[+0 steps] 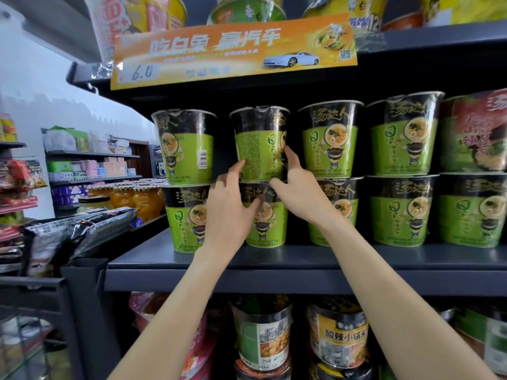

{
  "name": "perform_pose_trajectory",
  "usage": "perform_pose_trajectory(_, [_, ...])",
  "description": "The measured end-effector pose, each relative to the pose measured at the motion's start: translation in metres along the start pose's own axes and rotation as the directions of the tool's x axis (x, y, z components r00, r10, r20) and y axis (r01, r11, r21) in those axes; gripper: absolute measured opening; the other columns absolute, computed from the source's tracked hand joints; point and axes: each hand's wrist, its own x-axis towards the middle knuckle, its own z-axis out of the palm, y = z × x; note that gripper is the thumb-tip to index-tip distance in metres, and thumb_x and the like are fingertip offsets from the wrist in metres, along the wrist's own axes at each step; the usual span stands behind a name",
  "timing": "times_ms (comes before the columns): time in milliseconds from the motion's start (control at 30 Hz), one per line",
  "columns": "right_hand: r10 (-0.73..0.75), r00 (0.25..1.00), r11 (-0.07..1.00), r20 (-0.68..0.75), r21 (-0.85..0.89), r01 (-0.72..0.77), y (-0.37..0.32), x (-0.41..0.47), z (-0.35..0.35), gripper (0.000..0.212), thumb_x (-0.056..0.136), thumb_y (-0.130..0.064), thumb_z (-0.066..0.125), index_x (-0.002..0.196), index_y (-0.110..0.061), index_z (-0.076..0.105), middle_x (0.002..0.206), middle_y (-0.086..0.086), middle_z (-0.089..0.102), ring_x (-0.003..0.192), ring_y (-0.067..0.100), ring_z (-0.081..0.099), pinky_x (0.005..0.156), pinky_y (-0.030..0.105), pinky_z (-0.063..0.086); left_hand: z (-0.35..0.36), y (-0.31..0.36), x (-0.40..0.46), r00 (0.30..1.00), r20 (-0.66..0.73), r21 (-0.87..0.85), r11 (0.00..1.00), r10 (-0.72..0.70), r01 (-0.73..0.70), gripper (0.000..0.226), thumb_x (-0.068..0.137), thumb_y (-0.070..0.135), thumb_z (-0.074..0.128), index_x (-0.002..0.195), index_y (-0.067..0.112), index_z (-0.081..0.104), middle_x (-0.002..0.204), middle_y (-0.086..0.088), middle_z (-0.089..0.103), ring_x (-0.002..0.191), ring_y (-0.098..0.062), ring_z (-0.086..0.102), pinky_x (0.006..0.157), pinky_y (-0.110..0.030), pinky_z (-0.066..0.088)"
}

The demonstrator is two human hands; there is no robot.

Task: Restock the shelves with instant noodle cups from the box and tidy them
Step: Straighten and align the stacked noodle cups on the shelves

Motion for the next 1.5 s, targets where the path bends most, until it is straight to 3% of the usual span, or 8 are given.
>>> perform_pose_trajectory(300, [0.01,1.0,0.999,-0.019,0.04,-0.009,-0.008,-0.002,-0.005,0.075,0.094,-0.015,0.049,0.152,-0.01,0.002,0.078,-0.004,0.061,0.058,0.006,0.054,0.048,0.01,0.039,-0.009,0.027,0.012,0.999,0.013,-0.177,0.983,-0.043,0.045,0.054,0.094,0.023,0.046,0.146,0.022,0.03,0.141,-0.004,0.039,0.122,-0.012,0.041,0.095,-0.02,0.027])
perform_pose_trajectory(433, [-0.078,0.994,0.994,-0.081,0.066,0.084,-0.012,-0.023,-0.006,0.063,0.093,-0.014,0.052,0.148,-0.013,0.023,0.109,-0.011,0.049,0.099,0.005,0.05,0.083,0.016,0.038,-0.005,0.014,0.028,0.988,0.123,-0.337,0.933,-0.092,0.129,0.056,0.093,0.027,0.046,0.146,0.024,0.03,0.136,0.001,0.049,0.123,-0.012,0.047,0.101,-0.027,0.039])
perform_pose_trajectory(500, [-0.107,0.99,0.993,-0.095,0.037,0.111,-0.012,-0.029,-0.004,0.057,0.092,-0.016,0.053,0.145,-0.015,0.03,0.115,-0.008,0.049,0.111,0.008,0.048,0.088,0.017,0.034,-0.003,0.009,0.029,0.981,0.17,-0.373,0.916,-0.092,0.15,0.054,0.095,0.021,0.045,0.146,0.025,0.03,0.124,0.012,0.053,0.114,-0.005,0.049,0.089,-0.011,0.04])
perform_pose_trajectory(567, [-0.095,0.991,0.995,-0.093,-0.005,0.095,-0.011,-0.027,-0.002,0.063,0.092,-0.019,0.053,0.147,-0.016,0.025,0.129,0.0,0.048,0.119,0.015,0.046,0.093,0.021,0.035,-0.002,0.007,0.026,0.978,0.183,-0.378,0.911,-0.102,0.166,0.052,0.095,0.018,0.045,0.146,0.025,0.031,0.119,0.015,0.053,0.109,-0.002,0.048,0.084,-0.006,0.038])
perform_pose_trajectory(733, [-0.073,0.997,0.997,-0.032,-0.019,0.073,-0.006,-0.015,0.004,0.06,0.09,-0.021,0.054,0.144,-0.021,0.028,0.127,0.006,0.055,0.105,0.022,0.058,0.093,0.042,0.048,-0.001,0.002,0.016,0.98,0.18,-0.331,0.932,-0.089,0.146,0.068,0.084,0.028,0.047,0.148,0.022,0.026,0.142,-0.001,0.046,0.13,-0.012,0.042,0.108,-0.034,0.037])
perform_pose_trajectory(967, [-0.098,0.993,0.992,-0.062,-0.09,0.093,-0.002,-0.025,0.008,0.07,0.092,-0.023,0.052,0.151,-0.015,0.016,0.152,0.001,0.032,0.133,0.019,0.038,0.107,0.033,0.036,0.0,-0.003,0.018,0.986,0.162,-0.151,0.986,-0.046,0.071,0.077,0.087,0.019,0.061,0.151,0.017,0.017,0.144,-0.007,0.044,0.129,-0.017,0.042,0.094,-0.016,0.031])
perform_pose_trajectory(1267, [-0.054,0.996,0.993,-0.068,-0.107,0.047,0.008,-0.041,0.012,0.069,0.093,-0.02,0.052,0.151,-0.018,0.014,0.157,0.004,0.019,0.138,0.021,0.033,0.109,0.032,0.033,0.002,-0.01,0.001,0.979,0.195,-0.154,0.984,-0.054,0.085,0.091,0.078,0.024,0.072,0.151,0.019,0.018,0.149,-0.006,0.037,0.136,-0.018,0.036,0.111,-0.035,0.033])
perform_pose_trajectory(1500, [-0.019,0.999,0.988,-0.042,-0.152,0.013,0.016,-0.03,0.012,0.072,0.09,-0.014,0.054,0.151,-0.015,0.016,0.154,0.01,0.026,0.1,0.024,0.057,0.085,0.029,0.043,0.002,-0.004,-0.009,0.994,0.109,-0.07,0.998,0.003,0.005,0.086,0.079,0.023,0.074,0.149,0.021,0.024,0.143,-0.01,0.04,0.127,-0.023,0.045,0.105,-0.037,0.041])
